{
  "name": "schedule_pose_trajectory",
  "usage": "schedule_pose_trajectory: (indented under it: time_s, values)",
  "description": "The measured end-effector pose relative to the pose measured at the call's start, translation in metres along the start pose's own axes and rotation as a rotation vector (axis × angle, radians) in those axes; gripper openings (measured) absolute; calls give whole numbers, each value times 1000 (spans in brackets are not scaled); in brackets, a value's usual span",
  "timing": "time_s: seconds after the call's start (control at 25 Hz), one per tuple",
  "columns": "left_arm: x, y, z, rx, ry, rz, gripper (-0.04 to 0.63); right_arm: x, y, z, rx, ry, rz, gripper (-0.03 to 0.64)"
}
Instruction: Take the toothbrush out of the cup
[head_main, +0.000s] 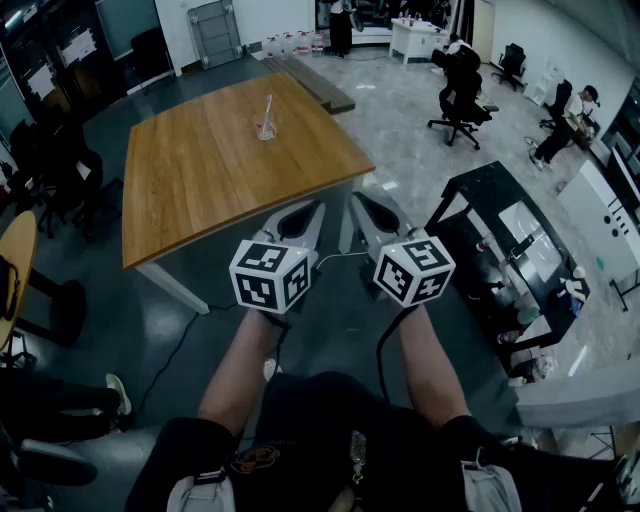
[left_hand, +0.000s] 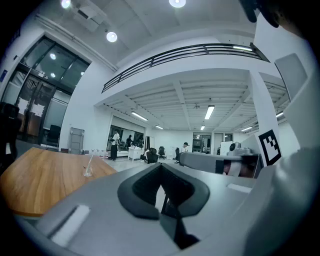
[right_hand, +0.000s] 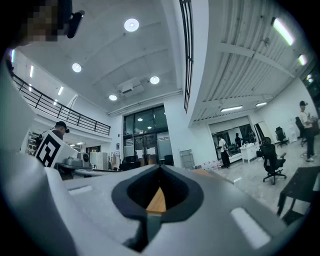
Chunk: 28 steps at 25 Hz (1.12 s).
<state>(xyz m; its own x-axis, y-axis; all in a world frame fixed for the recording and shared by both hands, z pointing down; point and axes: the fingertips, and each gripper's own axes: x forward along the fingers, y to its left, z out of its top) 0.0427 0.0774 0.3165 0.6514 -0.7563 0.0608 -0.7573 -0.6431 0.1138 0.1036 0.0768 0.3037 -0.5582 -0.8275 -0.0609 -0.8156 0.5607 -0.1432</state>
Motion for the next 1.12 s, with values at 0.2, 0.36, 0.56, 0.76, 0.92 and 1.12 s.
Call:
schedule_pose_trajectory:
  time_s: [0.2,0.36,0.56,0.76,0.92,1.12]
  values:
    - [5,0,-2,-4,1,10,8,0,-6,2,12,-17,1,3]
    - [6,0,-4,-5,3,16,8,0,-9,4,19,-29,0,2]
    - [7,-1,-5,-9,6,27,8,0,-12,2,20,-21,4,2]
    - [17,-3,-5,16,19,41,8,0,-22,2,-3,0,27,2]
    - [27,6,-3,36,28,61,8,8,-32,0,-9,5,46,2]
    - [35,27,0,34,32,83,8,31,-40,0,1,-1,54,2]
